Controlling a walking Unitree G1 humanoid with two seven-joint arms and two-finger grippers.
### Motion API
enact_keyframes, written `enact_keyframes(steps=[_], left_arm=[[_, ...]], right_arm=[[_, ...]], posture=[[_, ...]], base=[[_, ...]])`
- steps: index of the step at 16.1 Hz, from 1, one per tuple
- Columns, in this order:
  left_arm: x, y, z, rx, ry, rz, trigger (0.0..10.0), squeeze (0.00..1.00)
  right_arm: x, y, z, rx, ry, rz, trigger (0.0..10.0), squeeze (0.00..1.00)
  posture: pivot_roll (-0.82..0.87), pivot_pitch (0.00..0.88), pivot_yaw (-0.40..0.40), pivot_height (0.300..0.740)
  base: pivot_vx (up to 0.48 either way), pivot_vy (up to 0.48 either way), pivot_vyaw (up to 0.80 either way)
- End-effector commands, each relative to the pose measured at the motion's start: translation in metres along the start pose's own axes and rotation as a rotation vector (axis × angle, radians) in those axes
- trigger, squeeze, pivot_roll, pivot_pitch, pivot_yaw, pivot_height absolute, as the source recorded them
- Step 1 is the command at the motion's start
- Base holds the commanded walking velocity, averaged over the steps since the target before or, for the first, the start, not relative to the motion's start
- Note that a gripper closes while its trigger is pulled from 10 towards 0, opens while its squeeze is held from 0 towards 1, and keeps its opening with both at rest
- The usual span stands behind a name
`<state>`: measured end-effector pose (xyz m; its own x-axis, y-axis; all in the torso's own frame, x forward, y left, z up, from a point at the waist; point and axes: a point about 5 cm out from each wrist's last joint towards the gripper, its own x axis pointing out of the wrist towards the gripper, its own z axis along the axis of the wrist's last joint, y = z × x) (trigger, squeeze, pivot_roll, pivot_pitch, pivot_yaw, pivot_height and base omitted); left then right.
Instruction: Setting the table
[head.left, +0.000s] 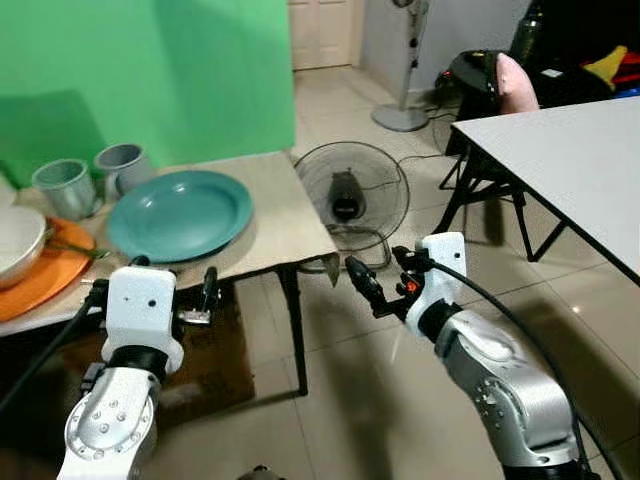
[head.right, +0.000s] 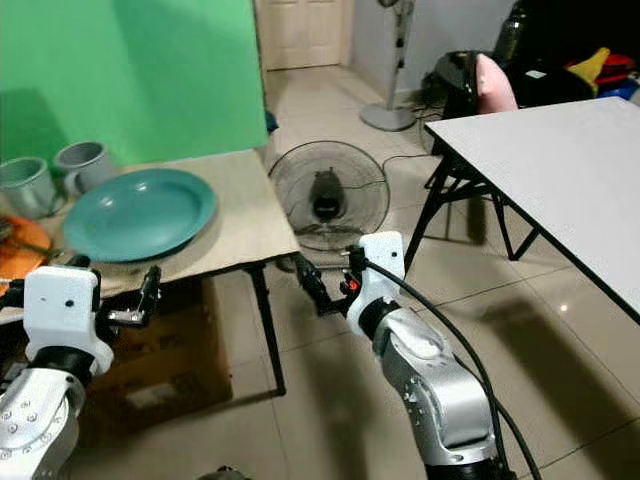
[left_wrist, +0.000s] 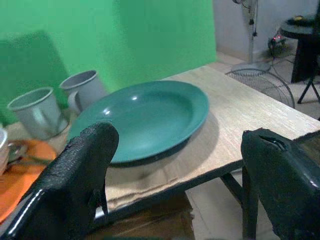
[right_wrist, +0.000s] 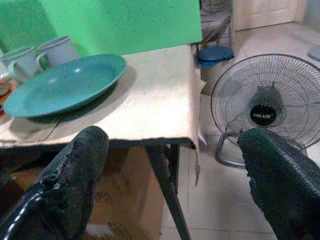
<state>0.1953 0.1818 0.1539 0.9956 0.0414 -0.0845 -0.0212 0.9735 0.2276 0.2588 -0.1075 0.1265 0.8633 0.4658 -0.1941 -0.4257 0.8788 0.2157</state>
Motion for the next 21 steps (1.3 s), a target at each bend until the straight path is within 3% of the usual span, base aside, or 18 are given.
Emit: enact_keyframes(steps=[1, 8, 10, 12, 20, 21], left_arm=[[0.000, 0.002, -0.001, 0.007, 0.002, 0.001, 10.0, 0.00], [-0.001, -0.001, -0.001, 0.033, 0.008, -0.030, 10.0, 0.00], [-0.003, -0.002, -0.001, 0.037, 0.013, -0.037, 10.0, 0.00], [-0.004, -0.002, -0.001, 0.042, 0.013, -0.050, 10.0, 0.00], [0.003, -0.017, 0.002, 0.048, -0.009, -0.208, 10.0, 0.00], [0.004, -0.018, 0.003, 0.051, -0.013, -0.228, 10.0, 0.00]], right_arm=[[0.005, 0.000, 0.006, -0.016, -0.004, 0.007, 10.0, 1.00], [0.014, 0.005, 0.010, -0.040, 0.016, 0.081, 10.0, 1.00], [0.015, 0.007, 0.007, -0.042, 0.033, 0.100, 10.0, 1.00], [0.016, 0.008, 0.007, -0.036, 0.030, 0.096, 10.0, 1.00], [0.029, 0.001, 0.019, -0.020, 0.012, 0.031, 10.0, 1.00], [0.033, -0.002, 0.019, -0.022, 0.030, -0.002, 10.0, 0.58]], posture=[[0.02, 0.000, 0.018, 0.740], [0.03, 0.000, 0.011, 0.740], [0.03, 0.000, 0.009, 0.740], [0.04, 0.000, 0.008, 0.740], [0.02, 0.000, 0.030, 0.740], [0.02, 0.000, 0.027, 0.740]], base=[[0.337, 0.000, 0.80], [0.338, 0.000, 0.11], [0.336, 0.000, 0.80], [0.339, 0.000, 0.80], [0.330, 0.000, 0.00], [0.289, 0.000, 0.00]])
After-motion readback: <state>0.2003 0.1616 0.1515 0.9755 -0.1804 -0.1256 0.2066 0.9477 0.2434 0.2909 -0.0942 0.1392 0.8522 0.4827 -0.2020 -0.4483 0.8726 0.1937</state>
